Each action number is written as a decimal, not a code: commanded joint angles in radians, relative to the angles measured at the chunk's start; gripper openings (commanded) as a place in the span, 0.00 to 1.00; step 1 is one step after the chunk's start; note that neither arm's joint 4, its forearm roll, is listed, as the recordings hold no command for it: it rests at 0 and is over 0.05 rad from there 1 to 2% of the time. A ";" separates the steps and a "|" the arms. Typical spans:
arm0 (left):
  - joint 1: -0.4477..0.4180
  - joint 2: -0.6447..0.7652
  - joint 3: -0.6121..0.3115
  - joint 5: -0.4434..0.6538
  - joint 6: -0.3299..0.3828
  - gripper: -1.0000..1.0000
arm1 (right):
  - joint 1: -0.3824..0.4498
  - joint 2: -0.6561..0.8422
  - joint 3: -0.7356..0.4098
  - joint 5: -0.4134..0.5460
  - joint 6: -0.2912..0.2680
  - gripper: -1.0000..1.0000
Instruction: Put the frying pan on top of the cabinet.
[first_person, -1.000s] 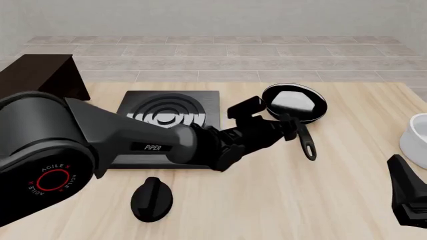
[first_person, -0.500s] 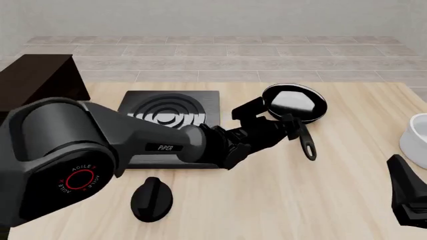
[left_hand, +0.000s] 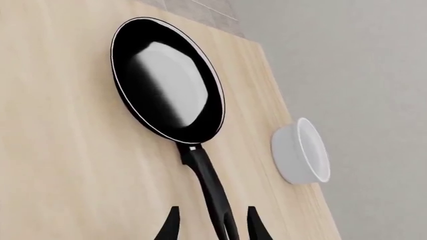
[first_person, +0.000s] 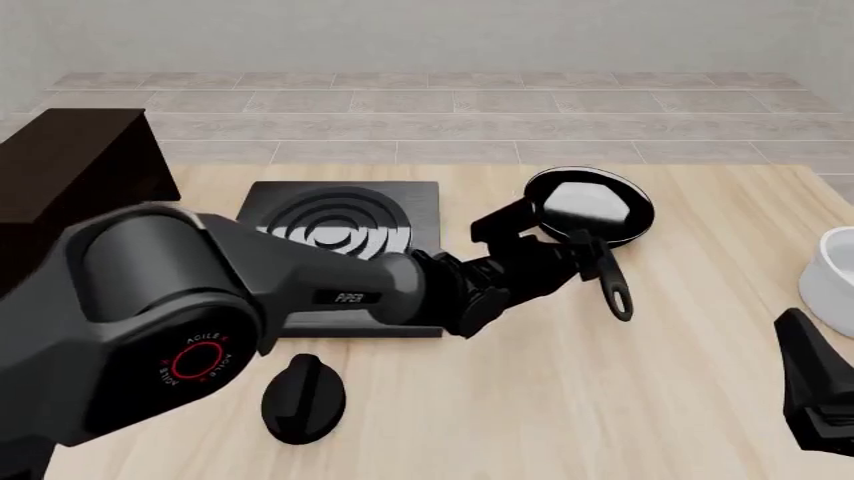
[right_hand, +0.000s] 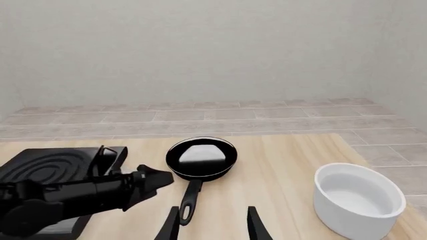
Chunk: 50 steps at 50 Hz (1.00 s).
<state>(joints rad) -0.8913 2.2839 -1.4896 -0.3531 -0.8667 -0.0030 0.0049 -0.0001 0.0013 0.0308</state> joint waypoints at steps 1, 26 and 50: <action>0.007 0.032 -0.031 0.011 -0.007 1.00 | 0.000 0.001 0.000 0.000 0.002 1.00; 0.005 0.092 -0.100 0.036 -0.016 1.00 | -0.002 0.005 0.000 -0.005 0.003 1.00; -0.012 0.112 -0.125 0.038 -0.025 1.00 | 0.000 0.011 0.000 -0.011 0.004 1.00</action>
<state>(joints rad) -0.8977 2.3820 -1.5998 -0.3166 -0.8884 -0.0027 0.0142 -0.0003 -0.0078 0.0333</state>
